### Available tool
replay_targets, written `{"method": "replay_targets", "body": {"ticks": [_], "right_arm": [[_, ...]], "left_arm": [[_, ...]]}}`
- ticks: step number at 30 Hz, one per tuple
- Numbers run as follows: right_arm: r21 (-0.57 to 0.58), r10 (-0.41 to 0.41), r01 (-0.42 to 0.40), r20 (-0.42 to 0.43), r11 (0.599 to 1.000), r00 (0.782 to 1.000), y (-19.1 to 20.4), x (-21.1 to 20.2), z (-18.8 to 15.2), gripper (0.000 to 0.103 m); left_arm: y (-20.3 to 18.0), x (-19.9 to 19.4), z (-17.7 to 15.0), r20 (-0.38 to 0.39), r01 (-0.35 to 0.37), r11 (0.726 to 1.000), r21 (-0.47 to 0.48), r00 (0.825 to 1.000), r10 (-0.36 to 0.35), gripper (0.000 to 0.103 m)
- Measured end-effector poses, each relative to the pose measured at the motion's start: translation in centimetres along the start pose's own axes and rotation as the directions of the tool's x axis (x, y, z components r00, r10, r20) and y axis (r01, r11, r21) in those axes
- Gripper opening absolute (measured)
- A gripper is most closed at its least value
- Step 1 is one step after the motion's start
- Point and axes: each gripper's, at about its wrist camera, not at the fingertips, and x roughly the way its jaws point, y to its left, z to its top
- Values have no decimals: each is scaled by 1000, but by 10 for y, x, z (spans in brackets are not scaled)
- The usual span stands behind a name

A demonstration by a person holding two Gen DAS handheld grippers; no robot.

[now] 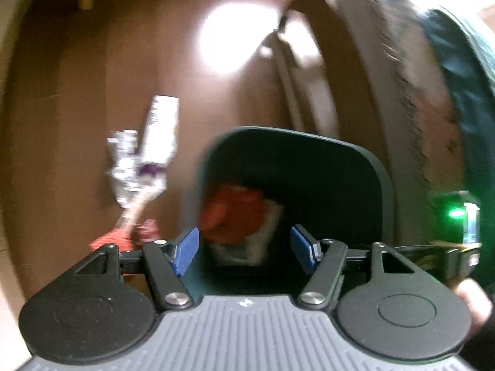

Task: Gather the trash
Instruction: 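Reach the left tool to the silver foil wrapper and grasp it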

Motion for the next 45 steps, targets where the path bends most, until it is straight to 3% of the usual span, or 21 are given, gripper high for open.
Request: {"method": "replay_targets", "body": {"ticks": [4, 8, 15, 24, 25, 29, 37, 39, 44, 45], "right_arm": [[-23, -21, 21, 21, 1000, 1000, -5, 3, 18, 13], [-44, -35, 37, 34, 998, 999, -7, 6, 39, 14], [-26, -33, 34, 37, 999, 999, -26, 9, 62, 14], [-1, -72, 72, 24, 997, 997, -18, 8, 47, 14], [-4, -81, 81, 22, 997, 996, -15, 19, 60, 14], [-1, -96, 96, 29, 995, 995, 2, 17, 59, 14], [-40, -121, 123, 43, 992, 992, 20, 23, 64, 13], [-46, -132, 134, 48, 990, 990, 25, 20, 66, 13], [-17, -144, 146, 91, 989, 985, 29, 20, 65, 13], [-15, -148, 150, 98, 989, 984, 31, 20, 64, 13]], "left_arm": [[61, 12, 6, 10, -83, 989, -126, 996, 85, 65], [97, 37, 17, 37, -159, 974, -162, 985, 167, 65], [130, 115, 32, 51, -222, 973, -55, 973, 225, 65], [157, 208, 44, 67, -214, 976, 50, 975, 211, 65], [162, 217, 45, 64, -212, 976, 53, 976, 208, 65], [177, 245, 46, 53, -194, 977, 87, 980, 190, 65], [185, 284, 50, 70, -204, 945, 255, 979, 192, 63], [187, 290, 52, 78, -216, 935, 280, 976, 202, 55], [196, 293, 56, 76, -160, 947, 278, 987, 144, 33], [197, 295, 57, 73, -158, 945, 285, 987, 143, 32]]}}
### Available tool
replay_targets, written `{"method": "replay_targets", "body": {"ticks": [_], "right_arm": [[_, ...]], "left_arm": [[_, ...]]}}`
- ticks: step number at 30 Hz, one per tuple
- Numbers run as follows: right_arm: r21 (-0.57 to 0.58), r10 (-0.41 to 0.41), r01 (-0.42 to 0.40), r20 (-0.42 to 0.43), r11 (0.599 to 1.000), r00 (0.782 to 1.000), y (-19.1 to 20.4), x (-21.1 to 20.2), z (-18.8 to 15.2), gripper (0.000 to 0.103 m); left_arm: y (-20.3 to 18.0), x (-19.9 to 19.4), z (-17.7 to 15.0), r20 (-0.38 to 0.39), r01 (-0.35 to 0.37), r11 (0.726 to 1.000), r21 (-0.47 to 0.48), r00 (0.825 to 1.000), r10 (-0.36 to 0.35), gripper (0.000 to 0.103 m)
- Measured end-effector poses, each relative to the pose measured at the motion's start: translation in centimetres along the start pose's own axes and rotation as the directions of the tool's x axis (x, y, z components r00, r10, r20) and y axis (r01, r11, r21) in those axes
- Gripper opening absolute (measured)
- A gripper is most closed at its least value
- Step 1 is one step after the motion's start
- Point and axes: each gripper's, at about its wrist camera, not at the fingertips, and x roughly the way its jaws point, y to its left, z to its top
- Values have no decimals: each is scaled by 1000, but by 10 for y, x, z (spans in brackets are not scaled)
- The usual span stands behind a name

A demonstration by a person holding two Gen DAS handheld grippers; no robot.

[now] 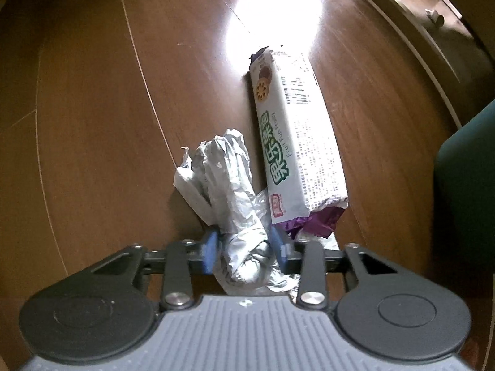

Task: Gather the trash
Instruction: 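Reach the left tool to the silver foil wrapper and grasp it, then carry the foil wrapper into the bin and open the left tool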

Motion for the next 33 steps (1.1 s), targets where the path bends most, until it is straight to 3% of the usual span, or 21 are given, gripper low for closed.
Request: {"method": "replay_targets", "body": {"ticks": [8, 12, 15, 17, 21, 26, 27, 29, 33], "right_arm": [[39, -25, 22, 64, 999, 998, -4, 3, -15, 13], [40, -29, 26, 61, 999, 998, -2, 3, -15, 13], [23, -38, 37, 71, 999, 997, -2, 5, -12, 13], [27, -41, 39, 76, 999, 996, -4, 5, -10, 13], [7, -64, 63, 89, 998, 994, -6, 8, -7, 12], [-5, -87, 89, 109, 996, 990, -3, 12, -8, 11], [-3, -92, 93, 114, 996, 989, -1, 12, -9, 11], [7, -102, 102, 119, 995, 988, 2, 11, -10, 11], [7, -130, 131, 132, 991, 983, 11, 8, -16, 10]], "left_arm": [[16, -21, 3, 35, 18, 1000, 2, 999, -18, 29], [20, -69, 15, 73, 62, 998, 11, 995, -63, 29], [4, -127, 25, 155, 103, 986, 131, 980, -123, 29], [-12, -164, 34, 184, 144, 969, 201, 966, -181, 29], [-61, -225, 48, 194, 248, 905, 346, 925, -328, 29], [-138, -240, 49, 73, 368, 797, 478, 888, -454, 29], [-150, -235, 47, 52, 378, 785, 490, 886, -460, 29], [-182, -221, 41, 10, 368, 773, 517, 900, -436, 29], [-217, -190, 40, -46, 363, 785, 501, 918, -395, 29]]}}
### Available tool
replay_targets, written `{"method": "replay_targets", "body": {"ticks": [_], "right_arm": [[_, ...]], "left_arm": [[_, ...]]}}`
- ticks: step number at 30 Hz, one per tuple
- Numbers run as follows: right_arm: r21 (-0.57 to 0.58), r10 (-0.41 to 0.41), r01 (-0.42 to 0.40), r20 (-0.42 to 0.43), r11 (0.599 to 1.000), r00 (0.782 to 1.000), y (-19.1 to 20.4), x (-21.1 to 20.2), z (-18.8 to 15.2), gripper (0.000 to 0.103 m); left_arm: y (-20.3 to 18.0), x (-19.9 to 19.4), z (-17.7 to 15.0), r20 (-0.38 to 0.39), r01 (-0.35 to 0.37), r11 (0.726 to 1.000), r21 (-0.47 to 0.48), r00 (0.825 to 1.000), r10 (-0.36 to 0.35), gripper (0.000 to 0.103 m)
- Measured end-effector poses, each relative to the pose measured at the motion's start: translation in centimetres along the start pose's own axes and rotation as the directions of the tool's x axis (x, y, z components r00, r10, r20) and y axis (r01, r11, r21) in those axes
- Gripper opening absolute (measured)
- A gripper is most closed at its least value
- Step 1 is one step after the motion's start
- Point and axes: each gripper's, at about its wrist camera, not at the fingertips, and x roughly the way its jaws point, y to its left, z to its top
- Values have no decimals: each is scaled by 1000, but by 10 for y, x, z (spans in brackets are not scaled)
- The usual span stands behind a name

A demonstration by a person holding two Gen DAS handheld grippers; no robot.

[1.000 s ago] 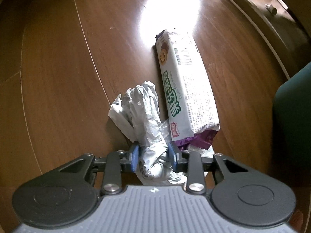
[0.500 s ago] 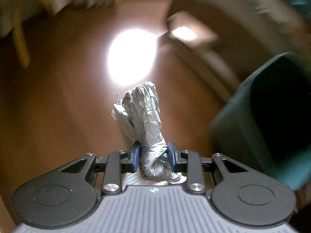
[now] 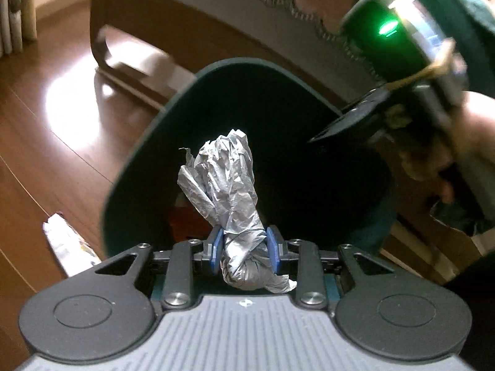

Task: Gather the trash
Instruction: 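Carry the foil wrapper into the bin and open the left tool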

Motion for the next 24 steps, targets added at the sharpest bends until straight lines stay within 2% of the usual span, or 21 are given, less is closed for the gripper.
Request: {"method": "replay_targets", "body": {"ticks": [9, 18, 19, 20, 22, 24], "right_arm": [[-7, -24, 24, 29, 1000, 999, 9, 3, -9, 9], [5, -22, 22, 37, 1000, 999, 8, 2, -10, 9], [5, -21, 20, 36, 1000, 999, 8, 2, -10, 9], [4, -19, 19, 37, 1000, 999, 7, 2, -10, 9], [3, -19, 19, 38, 1000, 999, 7, 2, -9, 9], [8, -15, 15, 37, 1000, 999, 6, 2, -8, 9]], "left_arm": [[4, 54, 13, -93, -55, 997, -48, 994, 50, 29], [11, 67, 18, -121, -69, 997, -34, 991, 64, 31], [11, 66, 17, -119, -61, 998, -34, 991, 56, 35], [10, 64, 17, -112, -49, 998, -35, 993, 45, 51], [12, 56, 15, -83, -42, 999, -35, 996, 39, 72], [12, 46, 14, -66, -37, 999, -33, 997, 35, 72]]}}
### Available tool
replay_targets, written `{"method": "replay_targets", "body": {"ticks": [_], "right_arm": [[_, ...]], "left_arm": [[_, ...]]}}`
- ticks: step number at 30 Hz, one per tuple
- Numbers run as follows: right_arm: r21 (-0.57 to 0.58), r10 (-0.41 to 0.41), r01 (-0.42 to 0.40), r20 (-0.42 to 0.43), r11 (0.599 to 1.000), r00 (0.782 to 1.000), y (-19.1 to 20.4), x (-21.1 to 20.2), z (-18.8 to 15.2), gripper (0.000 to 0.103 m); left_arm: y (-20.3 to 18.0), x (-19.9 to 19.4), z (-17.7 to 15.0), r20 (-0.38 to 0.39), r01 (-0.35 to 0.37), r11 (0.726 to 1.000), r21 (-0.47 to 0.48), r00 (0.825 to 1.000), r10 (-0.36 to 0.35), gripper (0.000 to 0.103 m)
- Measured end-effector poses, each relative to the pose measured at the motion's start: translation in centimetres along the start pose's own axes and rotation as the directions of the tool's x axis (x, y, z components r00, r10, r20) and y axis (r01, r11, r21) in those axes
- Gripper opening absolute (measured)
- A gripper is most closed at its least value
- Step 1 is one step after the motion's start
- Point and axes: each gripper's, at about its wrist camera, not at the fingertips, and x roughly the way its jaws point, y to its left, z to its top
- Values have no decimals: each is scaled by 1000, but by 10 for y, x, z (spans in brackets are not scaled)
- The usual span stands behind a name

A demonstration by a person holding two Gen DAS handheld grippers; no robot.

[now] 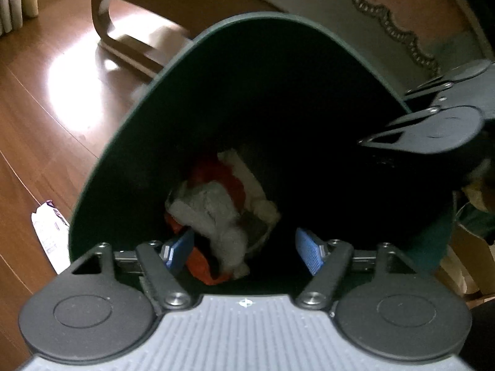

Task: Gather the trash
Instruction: 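Carry the foil wrapper into the bin and open the left tool, then grasp the white-and-purple biscuit packet with the left tool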

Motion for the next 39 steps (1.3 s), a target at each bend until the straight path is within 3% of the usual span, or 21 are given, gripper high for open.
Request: {"method": "replay_targets", "body": {"ticks": [7, 11, 16, 19, 21, 26, 32, 39], "right_arm": [[2, 7, -7, -2, 1000, 1000, -3, 0, 3, 10], [-17, -3, 3, -12, 1000, 1000, -2, 1, 5, 8], [-63, -21, 19, -34, 998, 999, -2, 1, 2, 6], [-93, -32, 28, -46, 995, 998, -1, 0, -3, 4], [-106, -34, 28, -59, 994, 998, 0, -2, -7, 4], [-129, -52, 41, -80, 991, 995, 5, -6, -15, 4], [-169, -64, 47, -97, 985, 993, 13, -14, -30, 6], [-209, -55, 26, -135, 978, 989, 21, -23, -52, 9]], "left_arm": [[7, -60, -10, 104, 23, 999, 33, 994, -26, 72], [31, -102, -17, 165, 21, 1000, -11, 986, -18, 72], [80, -131, -27, 254, -123, 986, -112, 956, 148, 78], [124, -117, -30, 224, -205, 957, -204, 942, 250, 78], [155, -90, -32, 149, -254, 930, -264, 942, 300, 78], [195, -22, -42, 23, -273, 893, -358, 953, 301, 78], [203, 50, -44, -44, -281, 878, -387, 957, 287, 78], [206, 105, -49, -152, -405, 851, -333, 914, 376, 78]]}}
